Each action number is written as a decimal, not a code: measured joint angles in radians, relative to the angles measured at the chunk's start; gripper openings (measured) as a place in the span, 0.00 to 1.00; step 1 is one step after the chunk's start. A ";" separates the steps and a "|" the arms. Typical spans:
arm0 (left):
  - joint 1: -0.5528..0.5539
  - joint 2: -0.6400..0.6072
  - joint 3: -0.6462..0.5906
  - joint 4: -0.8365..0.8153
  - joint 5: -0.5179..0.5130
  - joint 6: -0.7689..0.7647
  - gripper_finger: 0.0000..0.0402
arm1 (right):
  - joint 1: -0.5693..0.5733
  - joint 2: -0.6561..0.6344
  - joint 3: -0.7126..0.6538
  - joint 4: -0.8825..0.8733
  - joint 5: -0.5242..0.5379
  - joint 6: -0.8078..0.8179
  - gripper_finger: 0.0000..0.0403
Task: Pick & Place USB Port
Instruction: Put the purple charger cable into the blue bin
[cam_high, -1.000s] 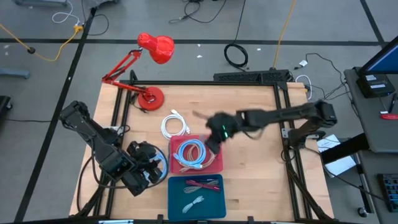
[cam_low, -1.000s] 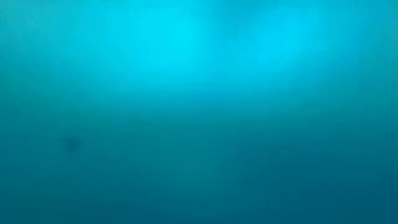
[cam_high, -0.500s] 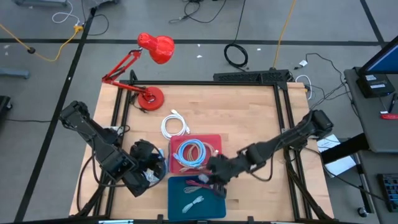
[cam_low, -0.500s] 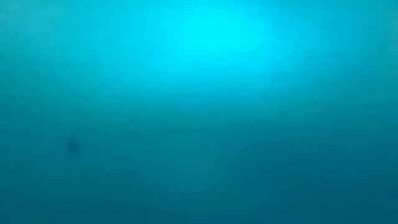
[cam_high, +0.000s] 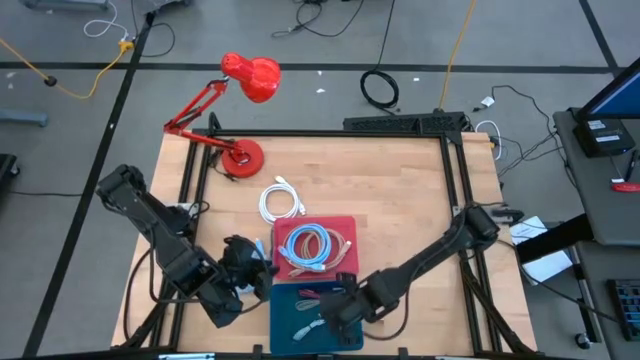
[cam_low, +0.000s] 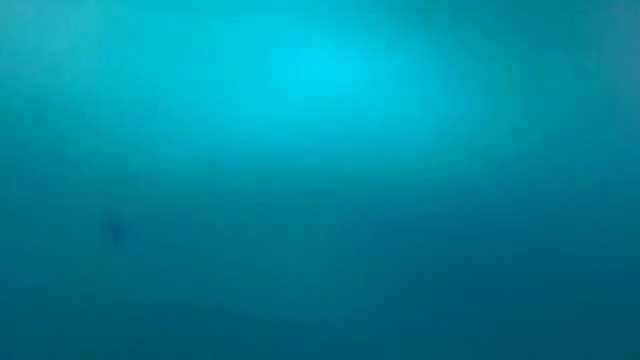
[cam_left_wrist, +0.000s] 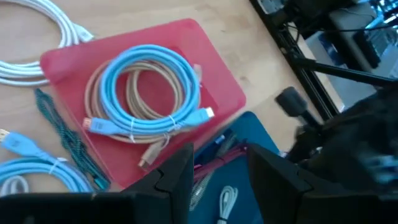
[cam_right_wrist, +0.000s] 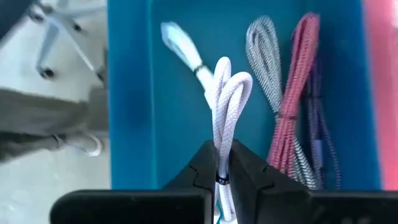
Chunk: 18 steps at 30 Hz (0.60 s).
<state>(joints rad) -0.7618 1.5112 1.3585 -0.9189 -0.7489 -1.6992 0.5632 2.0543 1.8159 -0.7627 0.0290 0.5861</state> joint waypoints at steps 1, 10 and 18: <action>-0.002 0.003 0.000 0.006 0.000 0.000 0.38 | 0.007 0.011 0.001 -0.007 0.000 -0.006 0.03; -0.014 0.032 0.000 0.004 -0.005 -0.032 0.38 | 0.056 0.036 0.001 0.076 -0.007 -0.030 0.03; -0.011 0.031 0.000 -0.005 -0.015 -0.034 0.38 | 0.068 0.036 0.001 0.100 -0.008 -0.031 0.12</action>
<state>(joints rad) -0.7731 1.5421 1.3582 -0.9239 -0.7635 -1.7336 0.6312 2.0899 1.8167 -0.6624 0.0214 0.5555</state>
